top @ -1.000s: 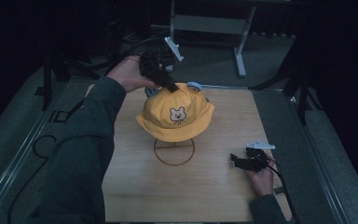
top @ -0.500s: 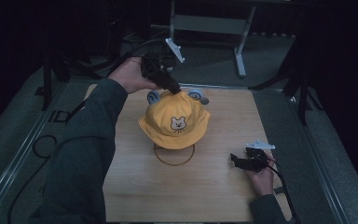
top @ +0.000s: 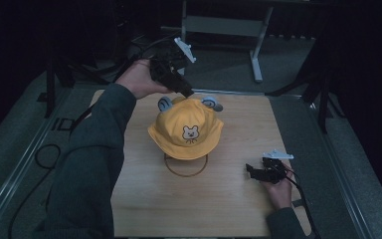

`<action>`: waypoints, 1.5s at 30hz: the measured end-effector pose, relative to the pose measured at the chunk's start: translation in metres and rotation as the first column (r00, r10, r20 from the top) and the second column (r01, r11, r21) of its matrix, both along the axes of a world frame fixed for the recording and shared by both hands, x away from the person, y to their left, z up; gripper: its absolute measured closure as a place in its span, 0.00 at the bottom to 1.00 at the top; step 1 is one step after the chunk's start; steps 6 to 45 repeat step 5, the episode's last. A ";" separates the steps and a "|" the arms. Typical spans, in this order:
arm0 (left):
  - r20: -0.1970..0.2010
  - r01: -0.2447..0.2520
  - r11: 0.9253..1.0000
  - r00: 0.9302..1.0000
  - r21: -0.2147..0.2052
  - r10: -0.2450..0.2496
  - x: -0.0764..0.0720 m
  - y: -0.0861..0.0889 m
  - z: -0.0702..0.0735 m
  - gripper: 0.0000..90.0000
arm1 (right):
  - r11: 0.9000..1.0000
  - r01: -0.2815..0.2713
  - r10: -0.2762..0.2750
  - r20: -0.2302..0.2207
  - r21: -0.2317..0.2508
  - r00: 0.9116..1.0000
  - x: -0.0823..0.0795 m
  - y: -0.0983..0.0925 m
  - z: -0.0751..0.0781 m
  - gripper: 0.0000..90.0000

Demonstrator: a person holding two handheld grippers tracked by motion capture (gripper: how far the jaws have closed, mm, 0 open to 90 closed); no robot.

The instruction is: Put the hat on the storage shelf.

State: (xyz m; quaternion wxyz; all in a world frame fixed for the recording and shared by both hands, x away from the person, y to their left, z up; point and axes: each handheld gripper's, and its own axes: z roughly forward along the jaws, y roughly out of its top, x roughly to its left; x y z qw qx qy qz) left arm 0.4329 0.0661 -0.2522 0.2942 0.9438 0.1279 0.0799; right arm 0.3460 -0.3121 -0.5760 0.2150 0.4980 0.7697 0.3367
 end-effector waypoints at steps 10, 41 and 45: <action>0.016 -0.028 1.000 0.999 -0.005 0.028 0.001 0.004 0.000 0.77 | 1.000 0.000 0.000 0.000 0.000 1.000 0.000 0.000 0.000 0.24; 0.016 -0.028 1.000 0.999 -0.005 0.028 0.001 0.004 0.000 0.77 | 1.000 0.000 0.000 0.000 0.000 1.000 0.000 0.000 0.000 0.24; 0.016 -0.028 1.000 0.999 -0.005 0.028 0.001 0.004 0.000 0.77 | 1.000 0.000 0.000 0.000 0.000 1.000 0.000 0.000 0.000 0.24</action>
